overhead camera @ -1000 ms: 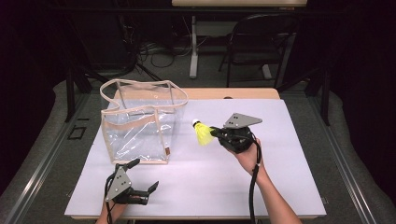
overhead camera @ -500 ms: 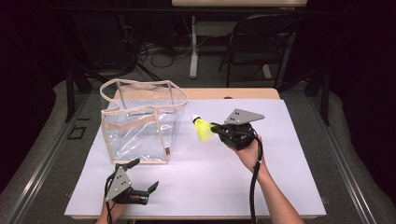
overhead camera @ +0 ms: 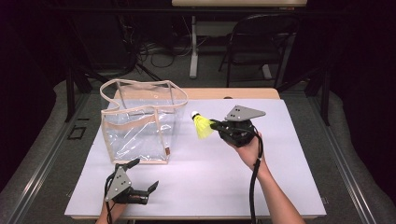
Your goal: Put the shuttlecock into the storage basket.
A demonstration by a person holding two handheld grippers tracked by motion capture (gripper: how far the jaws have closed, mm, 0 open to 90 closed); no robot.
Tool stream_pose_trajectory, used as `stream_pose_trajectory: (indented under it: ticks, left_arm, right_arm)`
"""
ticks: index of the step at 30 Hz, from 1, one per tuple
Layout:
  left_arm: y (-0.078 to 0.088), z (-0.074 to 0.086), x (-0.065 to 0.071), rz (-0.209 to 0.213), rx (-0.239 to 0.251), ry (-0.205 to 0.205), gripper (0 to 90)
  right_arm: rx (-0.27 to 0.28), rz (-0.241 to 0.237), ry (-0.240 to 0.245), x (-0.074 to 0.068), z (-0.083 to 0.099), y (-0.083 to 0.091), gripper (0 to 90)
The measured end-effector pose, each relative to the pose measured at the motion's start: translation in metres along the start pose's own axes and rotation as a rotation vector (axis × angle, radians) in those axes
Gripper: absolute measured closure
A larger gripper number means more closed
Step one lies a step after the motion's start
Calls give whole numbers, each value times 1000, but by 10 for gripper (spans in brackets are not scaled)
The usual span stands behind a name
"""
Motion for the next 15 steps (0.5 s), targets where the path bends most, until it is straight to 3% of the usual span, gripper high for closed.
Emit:
stream_pose_trajectory:
  ticks: [15]
  left_arm:
    - [1, 0, 0, -2, 4, 4, 0]
  right_arm:
    - [23, 0, 11, 0, -18, 3, 891]
Point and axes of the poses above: each handheld gripper's, and its own axes: y roughly backward along the jaws, z roughly out of its underside, x roughly to its right, the point moved 3 cm from there along -y, roughly forward along the jaws, and after that the axes turned 4 degrees about -y, right-handed, at the moved point
